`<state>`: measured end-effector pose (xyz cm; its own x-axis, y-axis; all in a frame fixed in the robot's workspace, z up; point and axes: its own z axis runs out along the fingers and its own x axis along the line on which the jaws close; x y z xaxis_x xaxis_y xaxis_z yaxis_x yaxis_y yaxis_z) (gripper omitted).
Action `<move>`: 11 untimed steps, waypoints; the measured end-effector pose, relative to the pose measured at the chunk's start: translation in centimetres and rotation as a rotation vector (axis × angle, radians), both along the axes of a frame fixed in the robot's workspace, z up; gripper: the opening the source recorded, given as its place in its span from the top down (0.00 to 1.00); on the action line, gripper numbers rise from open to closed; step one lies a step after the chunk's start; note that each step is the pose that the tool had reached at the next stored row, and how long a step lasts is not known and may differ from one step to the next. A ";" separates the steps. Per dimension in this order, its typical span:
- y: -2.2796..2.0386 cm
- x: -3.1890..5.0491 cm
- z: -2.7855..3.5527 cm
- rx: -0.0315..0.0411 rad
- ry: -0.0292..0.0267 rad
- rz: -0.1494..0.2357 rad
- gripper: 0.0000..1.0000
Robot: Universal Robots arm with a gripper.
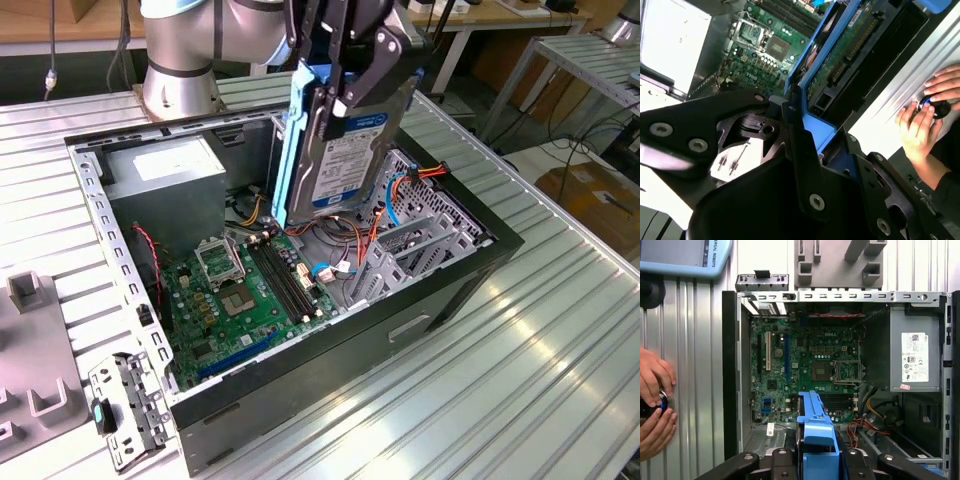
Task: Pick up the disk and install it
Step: 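Insert the disk into the insertion slot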
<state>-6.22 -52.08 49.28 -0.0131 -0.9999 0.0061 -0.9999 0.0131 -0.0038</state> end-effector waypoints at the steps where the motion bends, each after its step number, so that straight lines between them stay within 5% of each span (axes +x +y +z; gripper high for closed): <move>1: -0.07 0.33 -0.04 0.0001 0.0000 0.000 0.63; 8: -0.26 3.74 -0.34 0.0001 0.0010 0.000 0.63; 11: -0.30 4.56 -0.39 -0.0002 0.0011 0.000 0.63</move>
